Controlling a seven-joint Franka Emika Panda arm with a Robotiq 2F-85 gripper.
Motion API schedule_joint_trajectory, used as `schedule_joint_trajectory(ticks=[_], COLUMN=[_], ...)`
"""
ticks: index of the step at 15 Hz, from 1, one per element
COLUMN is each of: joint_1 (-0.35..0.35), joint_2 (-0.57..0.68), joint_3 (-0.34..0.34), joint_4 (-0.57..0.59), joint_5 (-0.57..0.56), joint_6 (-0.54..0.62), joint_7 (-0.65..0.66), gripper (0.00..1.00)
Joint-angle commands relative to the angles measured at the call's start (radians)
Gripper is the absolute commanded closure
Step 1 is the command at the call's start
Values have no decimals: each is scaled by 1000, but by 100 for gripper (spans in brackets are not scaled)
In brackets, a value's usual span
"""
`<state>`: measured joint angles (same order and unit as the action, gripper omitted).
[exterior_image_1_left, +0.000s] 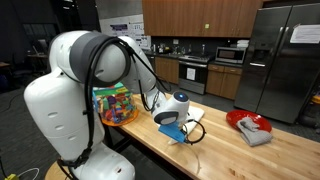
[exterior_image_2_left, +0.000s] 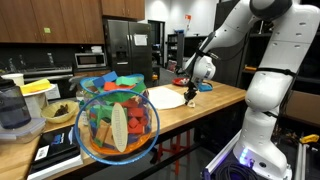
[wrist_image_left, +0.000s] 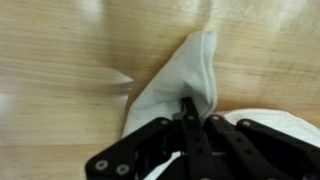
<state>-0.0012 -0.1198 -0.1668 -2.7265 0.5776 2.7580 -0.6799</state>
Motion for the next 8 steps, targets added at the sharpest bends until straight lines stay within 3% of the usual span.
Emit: schedule_joint_trajectory(ticks=[1,8], joint_1=[-34,-94], joint_2=[21,37], joint_3=[-77,-250], joint_4=[-4,25], joint_5=[87,294], joint_6=[54,126], joint_7=[-125,-367], gripper=[99,99])
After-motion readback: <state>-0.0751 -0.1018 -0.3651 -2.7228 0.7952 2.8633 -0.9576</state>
